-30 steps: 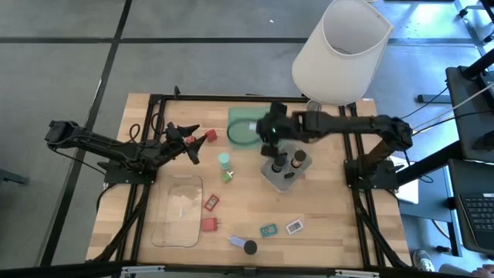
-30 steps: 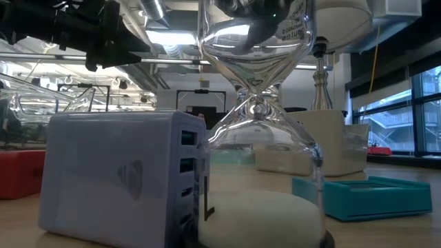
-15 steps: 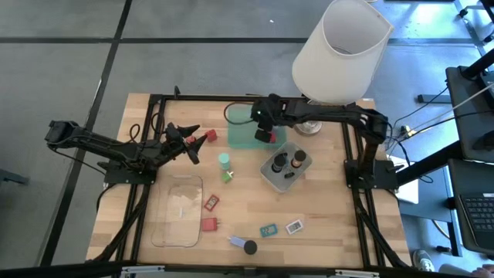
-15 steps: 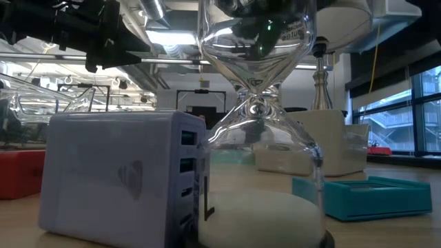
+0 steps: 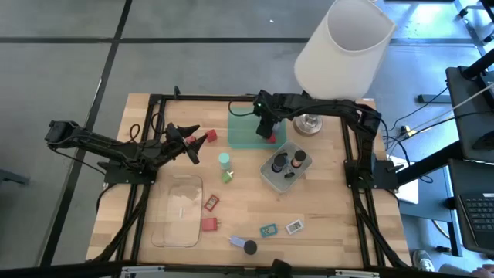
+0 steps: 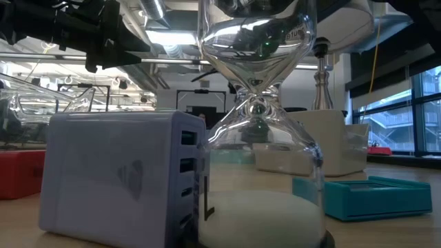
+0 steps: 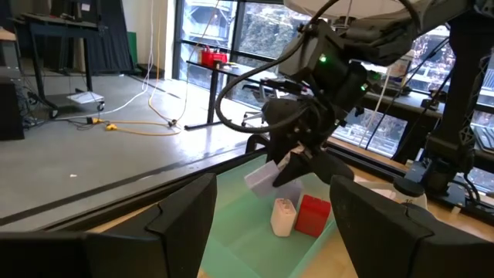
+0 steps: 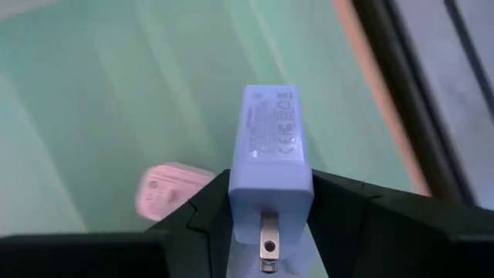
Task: Pick & Place Office items
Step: Put the right light violet charger adapter into the green bin
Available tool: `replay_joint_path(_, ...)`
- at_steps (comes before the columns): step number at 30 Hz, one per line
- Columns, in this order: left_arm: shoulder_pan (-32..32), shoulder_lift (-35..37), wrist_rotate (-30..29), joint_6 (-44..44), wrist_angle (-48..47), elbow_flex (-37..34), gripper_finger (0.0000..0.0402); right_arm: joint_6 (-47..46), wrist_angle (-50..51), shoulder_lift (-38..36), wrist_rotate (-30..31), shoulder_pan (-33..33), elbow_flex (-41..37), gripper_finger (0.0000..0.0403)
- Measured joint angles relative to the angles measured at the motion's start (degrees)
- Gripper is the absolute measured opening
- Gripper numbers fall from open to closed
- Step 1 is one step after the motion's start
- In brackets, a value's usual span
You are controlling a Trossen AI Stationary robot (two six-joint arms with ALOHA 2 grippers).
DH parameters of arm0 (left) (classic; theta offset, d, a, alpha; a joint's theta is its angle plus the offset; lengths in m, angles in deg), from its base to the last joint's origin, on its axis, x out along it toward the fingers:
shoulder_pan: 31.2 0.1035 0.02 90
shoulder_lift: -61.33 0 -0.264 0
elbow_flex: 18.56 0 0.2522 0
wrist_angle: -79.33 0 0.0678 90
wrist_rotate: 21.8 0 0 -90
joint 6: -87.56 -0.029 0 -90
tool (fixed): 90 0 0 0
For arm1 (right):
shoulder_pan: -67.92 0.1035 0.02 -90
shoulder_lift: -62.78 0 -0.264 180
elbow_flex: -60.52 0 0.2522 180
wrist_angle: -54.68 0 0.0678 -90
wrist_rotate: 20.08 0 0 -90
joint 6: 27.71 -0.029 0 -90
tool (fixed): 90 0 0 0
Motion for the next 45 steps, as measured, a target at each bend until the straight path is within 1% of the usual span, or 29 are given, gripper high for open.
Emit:
replay_joint_path(8,0.00,0.00,0.00,0.00,0.00,0.00,0.0251,-1.97,0.21,0.36,0.03,-0.02,-0.01,0.0135)
replay_joint_path(9,0.00,-0.02,0.00,0.00,0.00,0.00,0.0251,-1.95,0.39,0.41,0.41,0.00,-0.02,0.0135)
replay_joint_path(12,0.00,-0.01,0.00,0.00,0.00,0.00,0.0251,-2.00,-0.08,0.65,4.47,0.07,0.00,0.0135)
replay_joint_path(14,0.00,-0.01,0.00,0.00,0.00,0.00,0.0251,-2.29,0.49,0.85,5.16,-0.01,-0.02,0.0135)
replay_joint_path(19,0.00,0.00,0.00,0.00,0.00,0.00,0.0251,-3.46,0.37,0.85,1.47,0.02,-0.02,0.0135)
replay_joint_path(40,0.00,-0.02,0.00,0.00,0.00,0.00,0.0251,-4.81,1.86,0.83,1.18,0.07,-0.02,0.0135)
replay_joint_path(45,0.00,-0.01,0.00,0.00,0.00,0.00,0.0251,-6.50,1.86,0.84,-1.56,0.05,-0.02,0.0137)
